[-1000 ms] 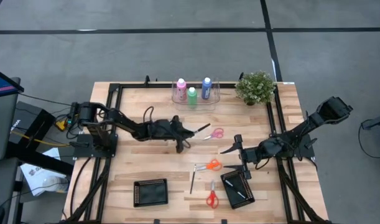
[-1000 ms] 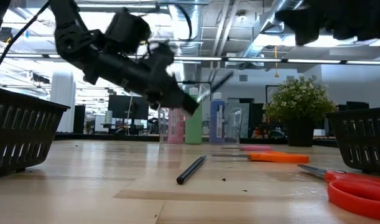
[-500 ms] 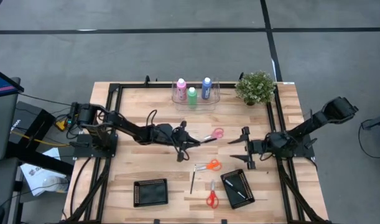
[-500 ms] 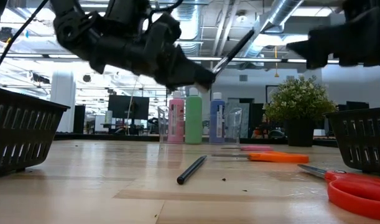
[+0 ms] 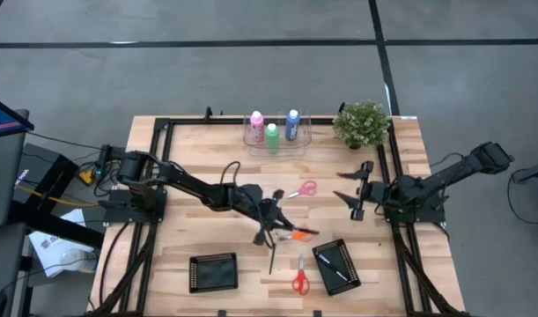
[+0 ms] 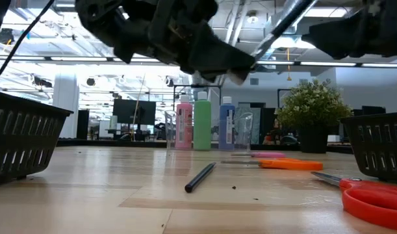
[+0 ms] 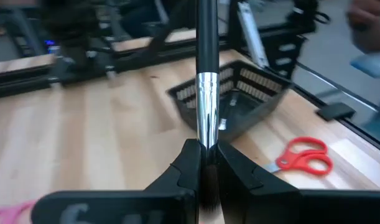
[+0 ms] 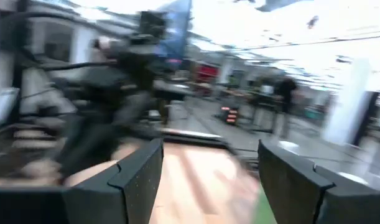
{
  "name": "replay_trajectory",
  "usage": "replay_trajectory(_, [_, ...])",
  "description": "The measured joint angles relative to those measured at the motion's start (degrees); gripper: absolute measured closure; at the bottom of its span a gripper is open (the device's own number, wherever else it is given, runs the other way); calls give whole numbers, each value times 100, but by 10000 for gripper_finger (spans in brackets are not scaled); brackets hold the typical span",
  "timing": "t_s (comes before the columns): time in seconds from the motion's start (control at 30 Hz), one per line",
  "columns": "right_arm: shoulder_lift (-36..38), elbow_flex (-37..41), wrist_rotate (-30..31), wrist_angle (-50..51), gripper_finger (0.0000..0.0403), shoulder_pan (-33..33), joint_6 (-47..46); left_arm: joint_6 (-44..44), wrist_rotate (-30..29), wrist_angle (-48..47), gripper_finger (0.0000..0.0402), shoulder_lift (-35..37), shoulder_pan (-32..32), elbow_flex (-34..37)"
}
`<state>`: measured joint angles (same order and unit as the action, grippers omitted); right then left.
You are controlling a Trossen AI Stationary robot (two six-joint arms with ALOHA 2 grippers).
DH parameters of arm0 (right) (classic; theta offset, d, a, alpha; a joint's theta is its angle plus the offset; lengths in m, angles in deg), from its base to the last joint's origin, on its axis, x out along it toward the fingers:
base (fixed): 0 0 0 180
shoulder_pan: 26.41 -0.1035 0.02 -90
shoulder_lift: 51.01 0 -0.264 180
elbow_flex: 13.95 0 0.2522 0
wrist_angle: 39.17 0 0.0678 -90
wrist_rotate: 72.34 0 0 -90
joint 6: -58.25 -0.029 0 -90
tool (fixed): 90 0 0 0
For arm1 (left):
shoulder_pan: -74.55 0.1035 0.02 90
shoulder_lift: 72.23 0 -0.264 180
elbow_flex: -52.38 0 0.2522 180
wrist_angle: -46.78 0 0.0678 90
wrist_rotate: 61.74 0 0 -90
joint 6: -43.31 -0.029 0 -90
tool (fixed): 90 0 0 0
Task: Pick & Place Paint Supplies
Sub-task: Put the black paint brush into the right black bin
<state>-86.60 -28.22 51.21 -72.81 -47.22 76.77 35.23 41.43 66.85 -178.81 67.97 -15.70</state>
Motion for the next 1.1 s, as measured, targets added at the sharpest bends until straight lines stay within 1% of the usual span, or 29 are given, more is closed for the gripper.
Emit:
replay_trajectory(0.07, [216,0,242,215,159,79,39,-155,220,-255,382,-183,-46,-292])
replay_trajectory(0.17, [434,0,389,481,159,209,54,-446,379,-640,382,-532,-108,-762])
replay_trajectory(0.23, [502,0,406,560,159,288,51,-642,413,-687,382,-788,-148,-1083])
replay_trajectory(0.33, [535,0,404,547,159,388,51,-778,642,-658,382,-1072,-176,-1548])
replay_trajectory(0.4, [535,0,406,546,159,459,42,-818,818,-673,382,-1265,-202,-1817])
replay_trajectory(0.47, [533,0,406,585,159,529,7,-872,852,-690,382,-1473,-239,-2075])
replay_trajectory(0.53, [526,0,406,631,159,584,-8,-926,1077,-687,382,-1699,-269,-2352])
replay_trajectory(0.67, [524,0,404,672,159,689,-49,-933,1232,-672,382,-2143,-365,-2814])
replay_trajectory(0.9, [528,0,404,696,159,719,-52,-923,1383,-663,382,-2591,-403,-3427])
replay_trajectory(1.1, [528,0,404,693,159,716,-52,-925,1380,-694,382,-2752,-389,-3614])
